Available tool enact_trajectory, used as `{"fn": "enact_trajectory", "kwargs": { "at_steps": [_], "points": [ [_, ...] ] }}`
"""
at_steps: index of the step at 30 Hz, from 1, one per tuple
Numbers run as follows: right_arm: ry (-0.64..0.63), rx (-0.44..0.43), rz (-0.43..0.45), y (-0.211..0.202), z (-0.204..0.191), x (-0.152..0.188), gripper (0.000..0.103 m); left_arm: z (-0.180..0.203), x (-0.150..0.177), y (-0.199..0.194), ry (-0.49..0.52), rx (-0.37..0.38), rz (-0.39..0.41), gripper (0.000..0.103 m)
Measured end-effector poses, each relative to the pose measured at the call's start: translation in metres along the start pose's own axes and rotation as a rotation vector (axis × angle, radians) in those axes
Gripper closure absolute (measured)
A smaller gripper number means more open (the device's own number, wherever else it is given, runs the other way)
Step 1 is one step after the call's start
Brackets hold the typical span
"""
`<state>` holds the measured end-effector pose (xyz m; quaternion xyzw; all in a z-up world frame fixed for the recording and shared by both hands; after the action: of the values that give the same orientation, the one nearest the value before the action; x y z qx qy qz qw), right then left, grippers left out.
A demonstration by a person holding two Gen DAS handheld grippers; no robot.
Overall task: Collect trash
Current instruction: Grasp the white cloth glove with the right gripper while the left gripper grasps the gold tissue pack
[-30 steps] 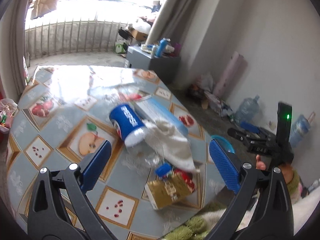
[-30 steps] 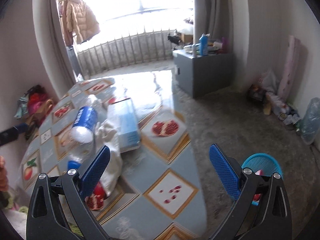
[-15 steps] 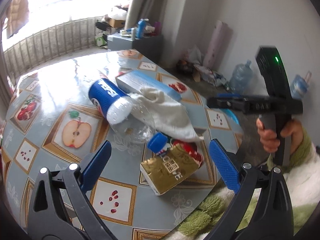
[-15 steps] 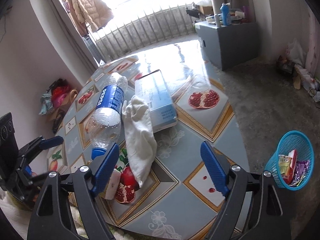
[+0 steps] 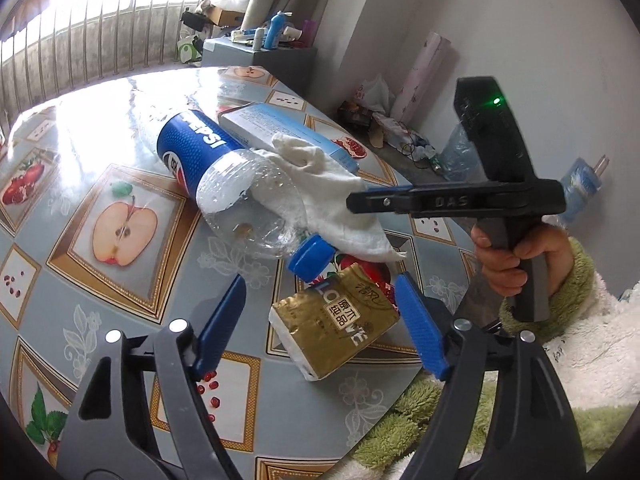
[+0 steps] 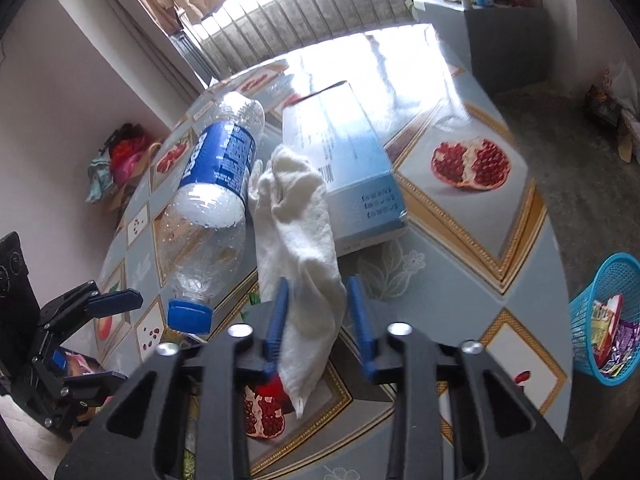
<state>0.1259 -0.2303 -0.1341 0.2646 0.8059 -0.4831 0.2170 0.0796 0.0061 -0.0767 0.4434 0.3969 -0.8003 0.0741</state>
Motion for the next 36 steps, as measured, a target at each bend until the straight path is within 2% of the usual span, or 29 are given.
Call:
{"fn": "enact_trajectory", "kwargs": {
  "at_steps": [1, 3, 8, 12, 16, 22, 28, 31, 36],
  "points": [
    [0.005, -0.011, -0.008, 0.001, -0.001, 0.002, 0.094, -0.001, 0.000, -0.001, -0.005, 0.002, 0.002, 0.032],
    [0.014, -0.052, -0.002, -0.005, -0.007, 0.002, 0.097, -0.003, -0.001, -0.001, -0.015, 0.006, 0.004, 0.034],
    [0.000, -0.088, 0.034, -0.040, -0.014, 0.002, 0.097, -0.006, 0.000, 0.002, -0.035, 0.022, 0.000, 0.041],
    [0.026, -0.066, 0.056, -0.071, -0.002, 0.010, 0.097, -0.009, 0.003, 0.010, -0.050, 0.027, -0.011, 0.047],
    [0.076, 0.000, 0.075, -0.093, 0.023, 0.025, 0.097, -0.013, 0.007, 0.020, -0.080, 0.033, -0.025, 0.054],
    [0.193, 0.037, 0.096, -0.103, 0.055, 0.039, 0.097, -0.007, 0.023, 0.021, -0.125, 0.052, -0.085, 0.055],
    [0.232, 0.047, 0.121, -0.106, 0.068, 0.038, 0.097, 0.017, 0.035, 0.017, -0.044, 0.103, -0.158, 0.053],
    [0.238, 0.043, 0.126, -0.108, 0.068, 0.037, 0.097, 0.034, 0.044, 0.022, 0.022, 0.131, -0.205, 0.053],
    [0.242, 0.030, 0.131, -0.111, 0.066, 0.039, 0.097, 0.051, 0.053, 0.035, 0.068, 0.154, -0.261, 0.053]
  ]
}}
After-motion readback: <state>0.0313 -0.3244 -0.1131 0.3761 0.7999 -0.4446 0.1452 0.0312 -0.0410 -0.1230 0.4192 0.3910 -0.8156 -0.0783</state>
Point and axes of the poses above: each gripper's, at about its wrist camera, not at the fingertips, and y roughly the way its jaws point, z to its right, x to its underside, the point moved 9 cm from there along y, roughly the way its jaws point, and after that the axes turned 12 degrees about z, right-handed, at the moved point
